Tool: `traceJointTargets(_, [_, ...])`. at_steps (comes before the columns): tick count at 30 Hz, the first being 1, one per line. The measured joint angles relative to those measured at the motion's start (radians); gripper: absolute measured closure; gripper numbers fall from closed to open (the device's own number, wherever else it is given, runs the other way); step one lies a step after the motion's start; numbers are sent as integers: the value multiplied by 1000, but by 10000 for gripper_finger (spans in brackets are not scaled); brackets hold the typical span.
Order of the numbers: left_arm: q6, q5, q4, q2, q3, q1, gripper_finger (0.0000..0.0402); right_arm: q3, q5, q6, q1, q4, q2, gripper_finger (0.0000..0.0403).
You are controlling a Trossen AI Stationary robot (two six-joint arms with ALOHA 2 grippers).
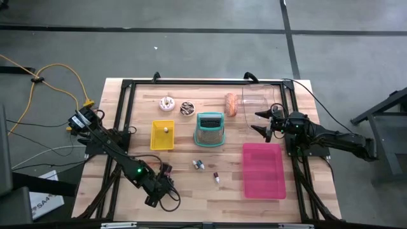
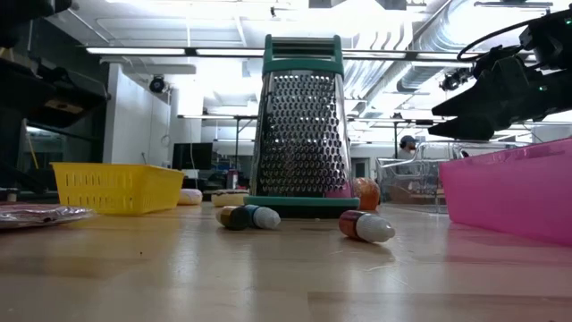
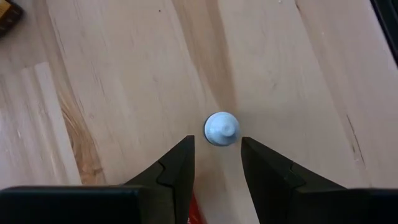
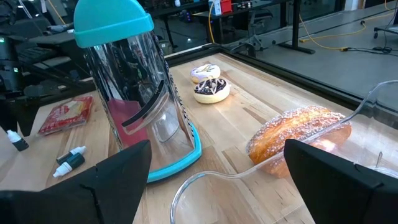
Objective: Pick & Place Food Item
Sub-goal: Put the black food coloring bottle into the yellow bin
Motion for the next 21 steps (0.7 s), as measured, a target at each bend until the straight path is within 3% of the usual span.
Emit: traceJointTargets(21, [35,13,68,22,0,0,275,0,0,0,0,0,0,46])
